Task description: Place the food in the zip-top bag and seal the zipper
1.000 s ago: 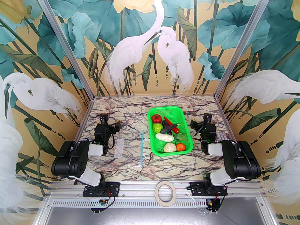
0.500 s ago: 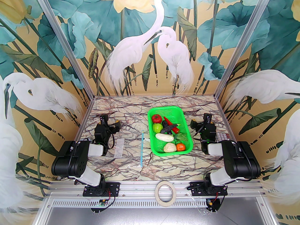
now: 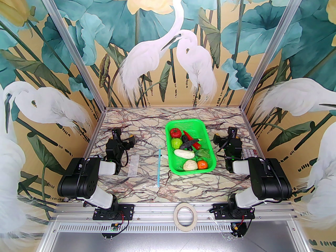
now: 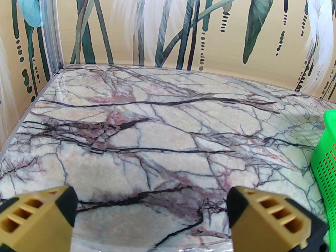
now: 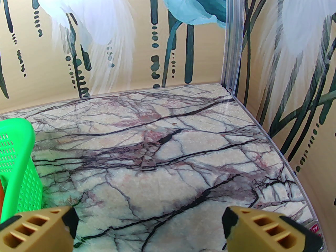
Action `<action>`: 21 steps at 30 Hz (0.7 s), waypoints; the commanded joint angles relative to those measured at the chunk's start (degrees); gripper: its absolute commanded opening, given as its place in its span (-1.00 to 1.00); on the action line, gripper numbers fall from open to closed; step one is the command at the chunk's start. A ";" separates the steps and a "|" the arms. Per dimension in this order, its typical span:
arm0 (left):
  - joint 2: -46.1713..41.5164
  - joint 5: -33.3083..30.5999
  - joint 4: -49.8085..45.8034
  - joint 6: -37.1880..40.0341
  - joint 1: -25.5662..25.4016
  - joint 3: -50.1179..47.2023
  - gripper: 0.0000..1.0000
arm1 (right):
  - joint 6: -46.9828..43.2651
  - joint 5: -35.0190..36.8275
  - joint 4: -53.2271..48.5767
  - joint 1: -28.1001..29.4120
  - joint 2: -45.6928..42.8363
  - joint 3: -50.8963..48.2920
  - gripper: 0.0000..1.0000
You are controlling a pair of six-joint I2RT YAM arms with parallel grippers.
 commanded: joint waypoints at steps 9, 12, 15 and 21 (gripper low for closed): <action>-0.77 4.72 -2.49 -0.52 1.50 1.60 0.86 | -1.22 -2.22 -2.21 0.21 0.02 1.29 0.98; -1.78 4.59 -3.66 -0.42 1.53 1.92 0.65 | -1.54 -2.76 -4.09 0.20 -0.36 2.35 0.91; -8.25 3.68 -12.95 -0.62 1.44 4.31 0.51 | -0.15 0.66 -14.11 0.10 -5.13 5.75 0.89; -23.24 -1.78 -33.05 -5.56 -2.13 8.99 0.42 | 1.97 0.27 -39.01 0.61 -18.76 14.56 0.85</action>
